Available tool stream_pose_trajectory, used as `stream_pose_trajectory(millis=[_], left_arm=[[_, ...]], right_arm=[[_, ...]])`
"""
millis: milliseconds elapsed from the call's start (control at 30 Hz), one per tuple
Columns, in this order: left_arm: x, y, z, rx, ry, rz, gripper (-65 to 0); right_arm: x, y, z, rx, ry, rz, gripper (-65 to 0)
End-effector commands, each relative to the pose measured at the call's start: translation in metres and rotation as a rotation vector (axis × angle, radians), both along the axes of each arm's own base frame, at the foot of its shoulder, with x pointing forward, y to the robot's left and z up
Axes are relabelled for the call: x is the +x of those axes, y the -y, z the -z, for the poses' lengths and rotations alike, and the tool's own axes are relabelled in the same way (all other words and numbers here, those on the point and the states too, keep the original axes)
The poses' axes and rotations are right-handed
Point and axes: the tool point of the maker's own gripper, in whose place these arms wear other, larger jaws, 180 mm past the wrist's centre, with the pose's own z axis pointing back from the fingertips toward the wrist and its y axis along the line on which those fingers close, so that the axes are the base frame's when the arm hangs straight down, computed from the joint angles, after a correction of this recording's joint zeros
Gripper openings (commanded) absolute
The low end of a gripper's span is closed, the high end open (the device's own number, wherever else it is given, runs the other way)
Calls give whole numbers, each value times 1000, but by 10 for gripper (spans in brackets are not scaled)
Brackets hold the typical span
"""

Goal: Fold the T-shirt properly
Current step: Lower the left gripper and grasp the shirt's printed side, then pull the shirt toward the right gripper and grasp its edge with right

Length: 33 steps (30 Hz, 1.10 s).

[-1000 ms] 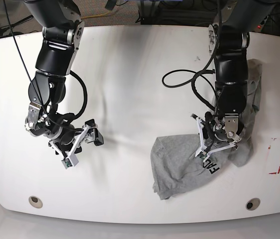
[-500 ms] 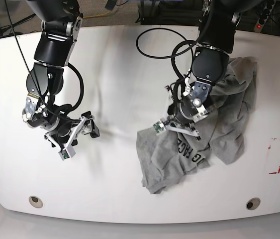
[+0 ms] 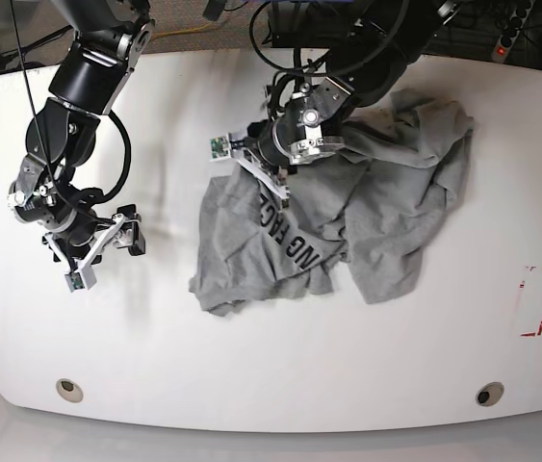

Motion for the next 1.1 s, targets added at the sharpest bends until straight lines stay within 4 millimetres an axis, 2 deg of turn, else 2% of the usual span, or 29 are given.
stream_pose_trajectory(millis=[0, 67, 167, 267, 333, 433, 600, 767, 867, 933, 1067], left_arm=[[0, 11, -12, -22, 32, 25, -632], [-3, 13, -10, -12, 29, 38, -614], [-3, 12, -10, -8, 31, 37, -529], [-2, 11, -12, -8, 36, 34, -383], [5, 3, -18, -16, 56, 11, -283], [8, -2, -27, -55, 58, -22, -196], [28, -22, -57, -150, 95, -119, -193], [52, -58, -62, -156, 114, -249, -217], [68, -91, -65, -160, 126, -362, -256], [78, -116, -71, -161, 147, -445, -265], [89, -164, -77, -143, 166, -602, -265]], right_arm=[[4, 8, -14, -11, 36, -3, -141], [1, 8, -11, -11, 27, -1, -141], [0, 8, -9, -9, 21, -3, -141], [2, 8, -10, -9, 26, -3, -141], [2, 9, -11, -12, 27, -2, -141], [6, 8, -16, -12, 39, -5, -141], [15, 6, -25, -19, 33, -12, -141], [27, -7, -36, 4, 56, -25, -141], [38, -28, -43, 11, 75, -74, -141], [43, -45, -41, 8, 60, -126, -141], [53, -65, -31, 28, 24, -179, -141]])
